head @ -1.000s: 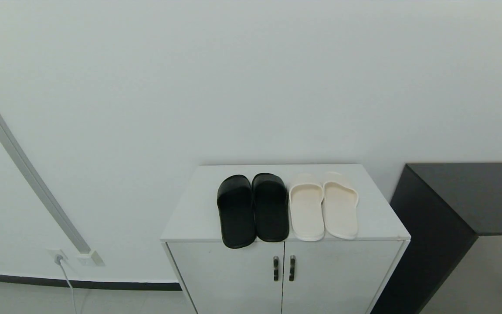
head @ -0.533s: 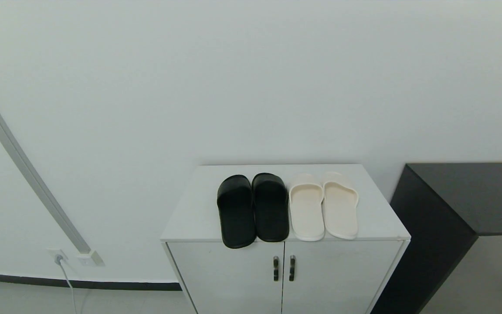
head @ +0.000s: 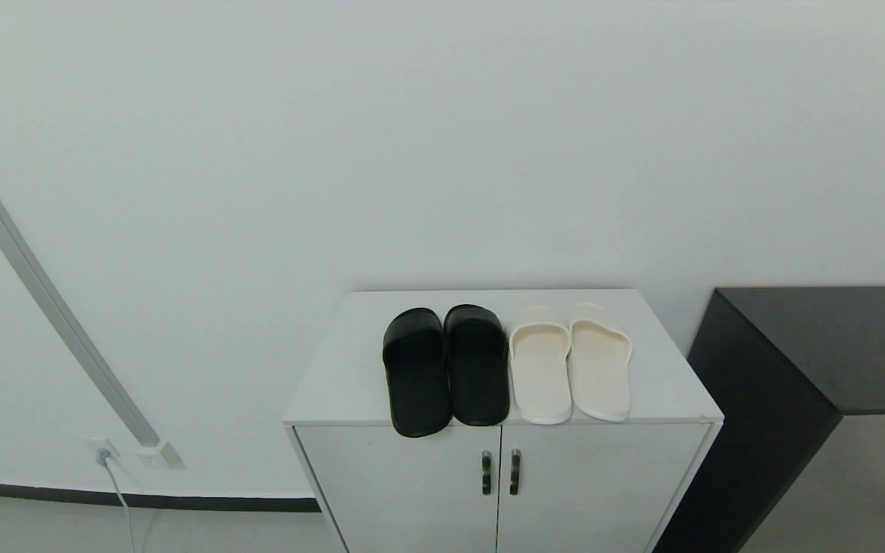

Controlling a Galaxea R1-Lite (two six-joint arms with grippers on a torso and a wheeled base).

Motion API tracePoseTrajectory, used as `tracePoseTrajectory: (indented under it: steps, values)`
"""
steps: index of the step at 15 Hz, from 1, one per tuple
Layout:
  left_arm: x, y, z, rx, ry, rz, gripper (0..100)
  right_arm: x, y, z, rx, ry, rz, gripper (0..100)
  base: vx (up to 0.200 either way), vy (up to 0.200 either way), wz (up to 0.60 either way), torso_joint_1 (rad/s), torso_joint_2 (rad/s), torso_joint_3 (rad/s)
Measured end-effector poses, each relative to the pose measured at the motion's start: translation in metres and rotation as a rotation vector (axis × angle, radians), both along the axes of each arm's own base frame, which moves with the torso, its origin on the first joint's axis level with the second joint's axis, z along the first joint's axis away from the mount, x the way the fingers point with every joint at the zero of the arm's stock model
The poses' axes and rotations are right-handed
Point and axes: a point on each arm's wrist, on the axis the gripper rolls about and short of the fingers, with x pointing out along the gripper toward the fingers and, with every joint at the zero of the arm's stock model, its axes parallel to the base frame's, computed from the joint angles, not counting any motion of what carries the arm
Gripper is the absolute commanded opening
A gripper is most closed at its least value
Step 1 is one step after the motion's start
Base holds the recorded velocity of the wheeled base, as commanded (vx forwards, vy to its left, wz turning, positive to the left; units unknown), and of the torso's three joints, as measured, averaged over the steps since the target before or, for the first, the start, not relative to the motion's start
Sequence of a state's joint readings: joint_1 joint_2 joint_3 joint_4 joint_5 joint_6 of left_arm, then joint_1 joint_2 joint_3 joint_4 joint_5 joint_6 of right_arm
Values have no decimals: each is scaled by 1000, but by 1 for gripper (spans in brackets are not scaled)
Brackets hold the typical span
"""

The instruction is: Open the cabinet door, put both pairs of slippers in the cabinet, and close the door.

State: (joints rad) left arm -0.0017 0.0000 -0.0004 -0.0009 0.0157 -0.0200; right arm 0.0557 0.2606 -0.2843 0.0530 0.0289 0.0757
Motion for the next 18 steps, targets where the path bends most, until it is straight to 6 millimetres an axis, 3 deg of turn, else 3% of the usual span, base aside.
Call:
tracePoseTrajectory:
  steps: [9, 14, 18]
  values:
    - [0, 0, 0, 2, 0, 2, 0, 104, 20, 64, 1, 151, 150, 100, 0, 0, 0, 0, 0, 0]
    - [0, 0, 0, 1, 0, 1, 0, 151, 71, 75, 2, 217, 194, 100, 0, 0, 0, 0, 0, 0]
    - [0, 0, 0, 0, 0, 1, 0, 187, 119, 64, 8, 292, 203, 100, 0, 0, 0, 0, 0, 0]
